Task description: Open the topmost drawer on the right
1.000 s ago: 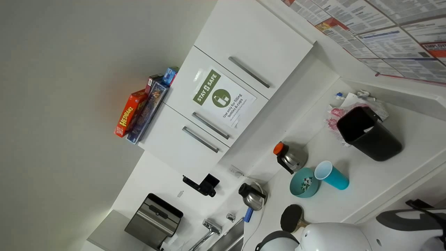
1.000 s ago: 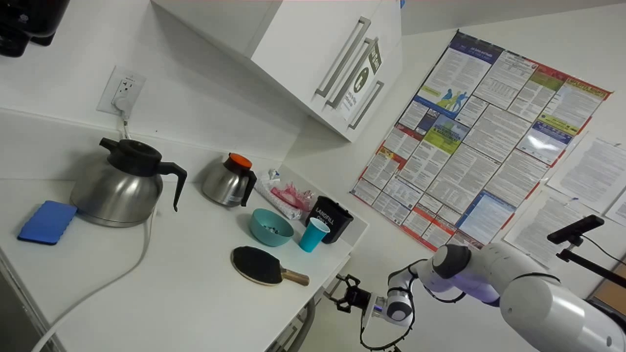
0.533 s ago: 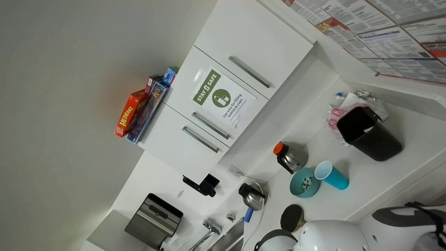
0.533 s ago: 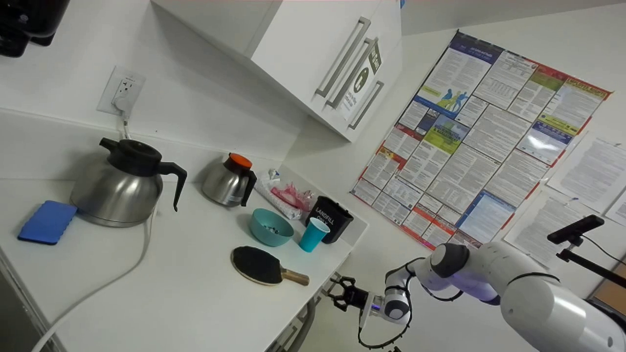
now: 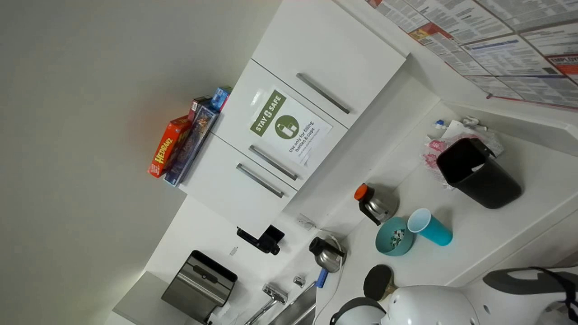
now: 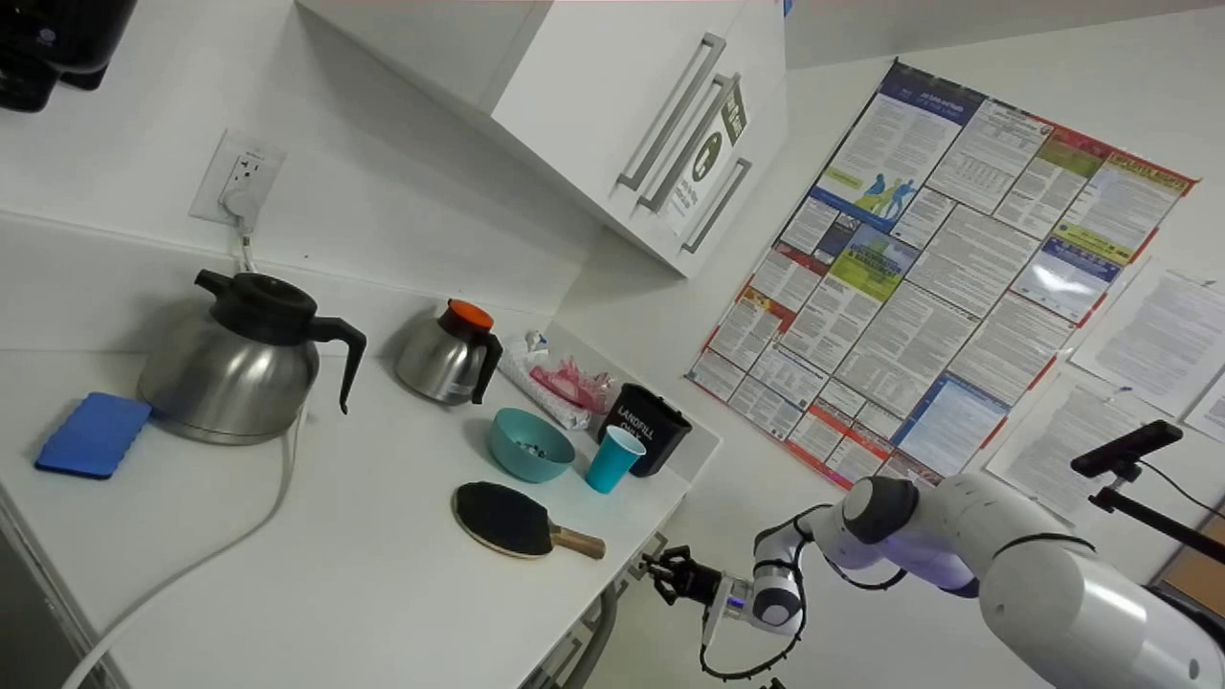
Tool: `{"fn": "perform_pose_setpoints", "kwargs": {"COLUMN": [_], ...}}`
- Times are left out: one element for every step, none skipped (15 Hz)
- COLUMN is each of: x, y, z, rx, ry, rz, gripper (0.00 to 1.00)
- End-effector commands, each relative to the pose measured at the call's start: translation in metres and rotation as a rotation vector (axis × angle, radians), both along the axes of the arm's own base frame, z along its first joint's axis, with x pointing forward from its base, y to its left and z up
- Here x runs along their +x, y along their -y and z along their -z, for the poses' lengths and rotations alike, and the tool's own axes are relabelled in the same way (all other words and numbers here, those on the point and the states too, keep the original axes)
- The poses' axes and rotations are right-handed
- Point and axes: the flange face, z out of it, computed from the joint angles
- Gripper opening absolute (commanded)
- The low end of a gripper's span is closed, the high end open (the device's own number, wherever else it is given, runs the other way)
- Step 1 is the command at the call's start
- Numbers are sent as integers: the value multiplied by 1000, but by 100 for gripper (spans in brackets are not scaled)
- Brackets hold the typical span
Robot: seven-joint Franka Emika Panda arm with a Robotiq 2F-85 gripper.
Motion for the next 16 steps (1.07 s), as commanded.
{"fn": "perform_pose_setpoints", "kwargs": {"x": [-14, -20, -27, -35, -43, -52, -61, -69, -79, -87, -97, -105, -114, -121, -130, -138], "y": [9, 10, 12, 13, 15, 18, 21, 23, 26, 28, 29, 30, 31, 33, 34, 36], "z": [1, 2, 4, 6, 8, 10, 11, 12, 14, 16, 18, 20, 22, 24, 26, 28], "rx": [-10, -8, -6, 1, 9, 16, 24, 32, 40, 50, 60, 71, 78, 87, 97, 106], "ry": [54, 70, 85, 97, 107, 117, 126, 133, 141, 146, 152, 153, 157, 157, 155, 154], "rz": [21, 25, 32, 39, 50, 62, 73, 85, 100, 114, 130, 145, 160, 176, 193, 210], "gripper": [4, 4, 4, 4, 4, 4, 4, 4, 4, 4, 4, 4, 4, 4, 4, 4]}}
